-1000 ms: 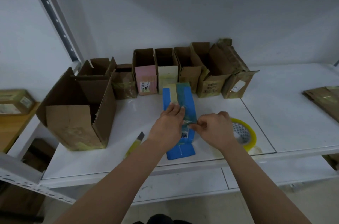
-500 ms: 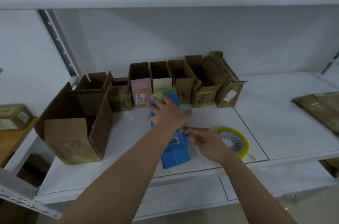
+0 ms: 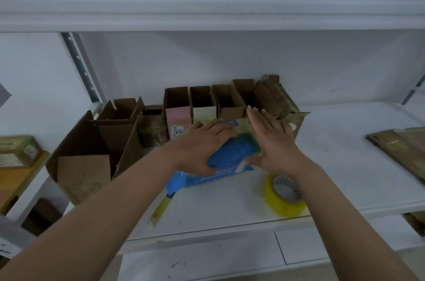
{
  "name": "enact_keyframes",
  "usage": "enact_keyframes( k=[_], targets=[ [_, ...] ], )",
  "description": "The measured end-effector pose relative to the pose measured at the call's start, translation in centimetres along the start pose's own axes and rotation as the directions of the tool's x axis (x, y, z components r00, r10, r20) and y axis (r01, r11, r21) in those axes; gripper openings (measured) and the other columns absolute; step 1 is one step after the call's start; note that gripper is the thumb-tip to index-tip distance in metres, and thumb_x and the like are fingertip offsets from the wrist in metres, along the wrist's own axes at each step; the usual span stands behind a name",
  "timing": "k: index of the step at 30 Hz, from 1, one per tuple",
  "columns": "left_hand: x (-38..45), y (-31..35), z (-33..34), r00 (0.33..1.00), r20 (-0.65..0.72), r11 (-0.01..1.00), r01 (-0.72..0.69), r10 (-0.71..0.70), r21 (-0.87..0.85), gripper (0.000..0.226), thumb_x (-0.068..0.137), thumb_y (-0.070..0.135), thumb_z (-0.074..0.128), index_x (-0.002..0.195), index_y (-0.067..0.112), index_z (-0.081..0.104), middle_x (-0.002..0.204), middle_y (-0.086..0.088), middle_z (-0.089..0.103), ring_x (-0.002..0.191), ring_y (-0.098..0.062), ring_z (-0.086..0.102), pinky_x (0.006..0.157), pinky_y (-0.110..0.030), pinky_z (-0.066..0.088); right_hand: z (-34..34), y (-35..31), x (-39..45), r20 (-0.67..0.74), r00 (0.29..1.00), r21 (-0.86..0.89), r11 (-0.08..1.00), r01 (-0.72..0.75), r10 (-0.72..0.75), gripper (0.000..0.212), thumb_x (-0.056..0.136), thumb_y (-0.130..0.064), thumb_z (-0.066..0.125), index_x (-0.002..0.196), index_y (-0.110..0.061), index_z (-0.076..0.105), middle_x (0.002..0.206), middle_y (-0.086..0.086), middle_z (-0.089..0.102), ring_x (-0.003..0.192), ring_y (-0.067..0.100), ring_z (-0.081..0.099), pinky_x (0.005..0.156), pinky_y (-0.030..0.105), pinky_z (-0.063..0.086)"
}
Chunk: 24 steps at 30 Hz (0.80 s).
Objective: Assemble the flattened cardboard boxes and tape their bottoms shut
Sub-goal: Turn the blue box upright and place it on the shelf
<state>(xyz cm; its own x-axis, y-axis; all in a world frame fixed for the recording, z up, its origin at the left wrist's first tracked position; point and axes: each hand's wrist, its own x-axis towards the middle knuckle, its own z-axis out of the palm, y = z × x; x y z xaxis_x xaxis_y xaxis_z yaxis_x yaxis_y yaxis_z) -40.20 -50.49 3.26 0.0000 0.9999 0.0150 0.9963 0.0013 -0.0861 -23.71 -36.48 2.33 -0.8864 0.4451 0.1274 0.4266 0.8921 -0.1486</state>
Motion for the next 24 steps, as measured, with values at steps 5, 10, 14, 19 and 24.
enact_keyframes(
  k=[5,10,14,19,24],
  targets=[
    [-1.6,-0.4,-1.5,0.995,-0.017,0.995,-0.096,0.097,0.025,0.087,0.078,0.041,0.070,0.148,0.030,0.021,0.161,0.008,0.008,0.147,-0.011,0.003,0.114,-0.034,0.014,-1.3,-0.4,0.5,0.137,0.982,0.052,0.991,0.125,-0.131,0.129,0.073,-0.048,0.079,0.153,-0.022,-0.019,0.164,-0.002,-0.004,0.150,0.017,-0.006,0.120,0.041,0.003],
    [-2.5,-1.9,-0.1,0.893,-0.449,0.999,0.025,-0.034,-0.025,0.066,0.073,0.017,0.077,0.132,0.015,0.047,0.148,-0.014,0.039,0.138,-0.032,0.035,0.109,-0.051,0.038,-0.8,-2.2,0.6,-0.140,0.988,0.141,0.989,-0.046,0.066,0.107,0.062,-0.057,0.078,0.147,-0.029,0.019,0.138,0.004,0.040,0.126,0.024,0.037,0.104,0.036,0.032],
    [-2.5,-0.2,2.0,0.629,-0.553,0.805,0.211,-0.546,-0.554,0.043,0.087,0.021,0.068,0.126,0.015,0.052,0.127,-0.008,0.048,0.114,-0.019,0.045,0.092,-0.035,0.048,0.4,-3.8,0.5,-0.170,0.957,0.198,0.960,-0.200,0.235,0.096,0.063,-0.074,0.068,0.141,-0.038,0.024,0.130,0.006,0.047,0.121,0.029,0.043,0.098,0.040,0.039],
    [-2.0,2.2,4.3,0.521,-0.384,0.551,0.212,-0.762,-0.807,0.049,0.087,0.028,0.070,0.130,0.016,0.050,0.134,-0.008,0.038,0.110,0.000,0.030,0.092,-0.005,0.029,3.0,-5.1,-0.2,-0.087,0.945,0.225,0.930,-0.290,0.315,0.087,0.063,-0.083,0.056,0.137,-0.045,0.032,0.134,0.007,0.049,0.124,0.031,0.040,0.096,0.040,0.039],
    [-1.8,3.0,6.1,0.613,-0.146,0.349,0.225,-0.776,-0.910,0.025,0.095,0.028,0.058,0.119,0.020,0.056,0.120,-0.003,0.046,0.105,-0.016,0.051,0.093,-0.033,0.049,4.9,-6.4,-1.0,-0.143,0.872,0.227,0.873,-0.431,0.468,0.075,0.071,-0.083,0.049,0.130,-0.038,0.043,0.118,0.012,0.051,0.111,0.033,0.048,0.090,0.039,0.040]
  ],
)
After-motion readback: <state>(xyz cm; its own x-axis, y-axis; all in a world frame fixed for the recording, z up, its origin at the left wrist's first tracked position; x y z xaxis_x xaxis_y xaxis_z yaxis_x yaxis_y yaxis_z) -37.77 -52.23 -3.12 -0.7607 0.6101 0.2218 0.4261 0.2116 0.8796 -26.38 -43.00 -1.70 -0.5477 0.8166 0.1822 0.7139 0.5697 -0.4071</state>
